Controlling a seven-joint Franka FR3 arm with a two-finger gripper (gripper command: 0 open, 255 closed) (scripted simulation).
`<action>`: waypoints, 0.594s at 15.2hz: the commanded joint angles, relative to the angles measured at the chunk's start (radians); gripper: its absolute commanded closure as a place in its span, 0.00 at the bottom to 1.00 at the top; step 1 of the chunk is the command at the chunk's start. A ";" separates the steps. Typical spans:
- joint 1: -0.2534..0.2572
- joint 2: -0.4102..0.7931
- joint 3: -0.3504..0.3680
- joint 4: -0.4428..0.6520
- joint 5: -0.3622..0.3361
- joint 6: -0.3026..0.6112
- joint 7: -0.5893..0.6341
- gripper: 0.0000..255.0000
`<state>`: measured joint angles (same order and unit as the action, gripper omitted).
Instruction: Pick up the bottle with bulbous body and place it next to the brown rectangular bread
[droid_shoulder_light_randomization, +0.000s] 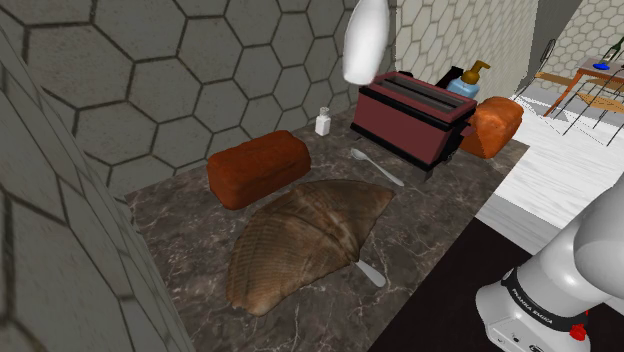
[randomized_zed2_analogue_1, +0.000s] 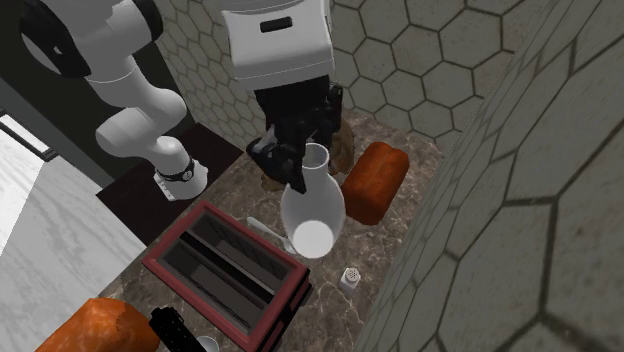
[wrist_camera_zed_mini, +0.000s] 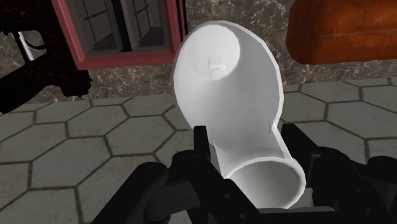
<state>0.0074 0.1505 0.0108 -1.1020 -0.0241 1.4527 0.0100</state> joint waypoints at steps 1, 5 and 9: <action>-0.017 -0.070 -0.011 -0.078 0.007 0.009 -0.026 1.00; -0.048 -0.200 -0.039 -0.204 0.018 0.006 -0.082 1.00; -0.075 -0.308 -0.072 -0.292 0.022 -0.014 -0.143 1.00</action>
<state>-0.0619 -0.1287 -0.0547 -1.3685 -0.0026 1.4421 -0.1194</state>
